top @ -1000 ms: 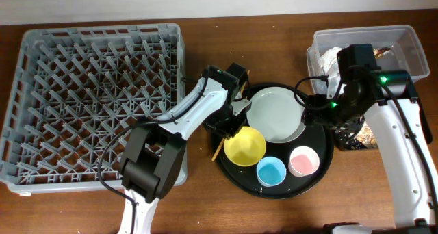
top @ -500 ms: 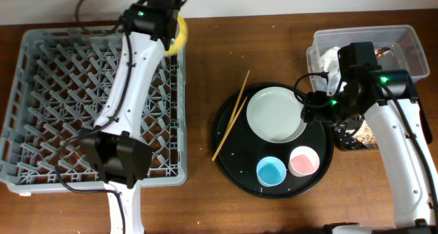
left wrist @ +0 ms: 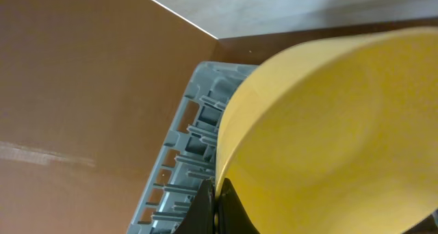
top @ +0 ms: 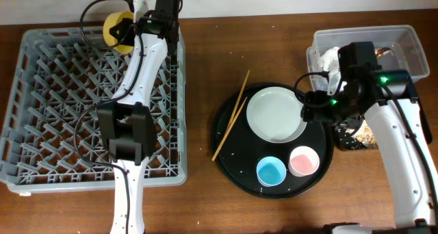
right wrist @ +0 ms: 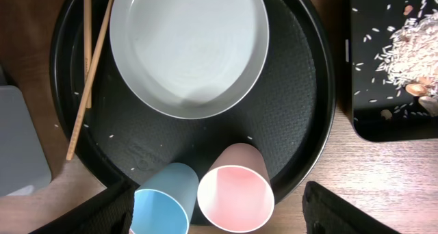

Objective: Sort waste into correct bins and load items into the dishwasher rack
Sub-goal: 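Grasp the yellow bowl with the left gripper and place it in the rack, then grasp the white plate with the left gripper and stand it in the rack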

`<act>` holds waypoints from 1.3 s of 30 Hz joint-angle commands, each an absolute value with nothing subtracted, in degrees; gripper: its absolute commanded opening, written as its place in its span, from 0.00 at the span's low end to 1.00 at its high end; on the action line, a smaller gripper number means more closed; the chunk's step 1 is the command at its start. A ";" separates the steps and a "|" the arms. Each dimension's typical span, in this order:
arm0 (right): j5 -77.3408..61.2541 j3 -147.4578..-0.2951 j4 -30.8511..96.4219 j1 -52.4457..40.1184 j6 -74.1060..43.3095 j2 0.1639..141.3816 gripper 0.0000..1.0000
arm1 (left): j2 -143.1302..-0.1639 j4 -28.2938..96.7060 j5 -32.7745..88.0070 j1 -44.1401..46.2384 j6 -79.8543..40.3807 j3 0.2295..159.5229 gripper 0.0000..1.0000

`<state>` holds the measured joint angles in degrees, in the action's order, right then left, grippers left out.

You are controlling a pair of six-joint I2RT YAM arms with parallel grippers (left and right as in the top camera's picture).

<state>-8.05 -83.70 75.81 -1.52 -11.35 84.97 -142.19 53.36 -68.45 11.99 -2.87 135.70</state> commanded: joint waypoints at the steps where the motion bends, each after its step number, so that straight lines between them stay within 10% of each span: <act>1: -6.98 -84.55 75.70 -1.32 -10.98 84.75 0.80 | -143.81 54.94 -60.23 12.51 -3.44 135.90 0.01; 11: -6.98 -84.55 75.72 -1.32 -10.98 84.75 0.80 | -143.81 59.24 -59.31 13.23 -0.36 135.90 0.02; 19: -7.01 -84.55 75.72 -1.32 -10.96 84.75 0.80 | -143.26 63.64 -59.24 20.12 5.96 135.92 0.45; 25: -7.27 -84.55 75.66 -1.32 -11.00 84.75 0.79 | -129.36 78.59 -8.58 19.09 7.51 143.20 0.61; 33: -7.29 -84.55 75.68 -1.43 -11.44 84.75 0.84 | -128.22 95.72 25.30 22.33 12.82 142.85 0.53; 39: -7.27 -84.55 76.09 -1.43 -11.42 84.75 0.84 | -128.51 67.40 22.68 31.79 -4.12 117.95 0.37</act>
<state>-7.92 -83.70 76.03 -1.52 -11.57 85.01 -128.01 76.01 23.05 29.28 5.45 127.98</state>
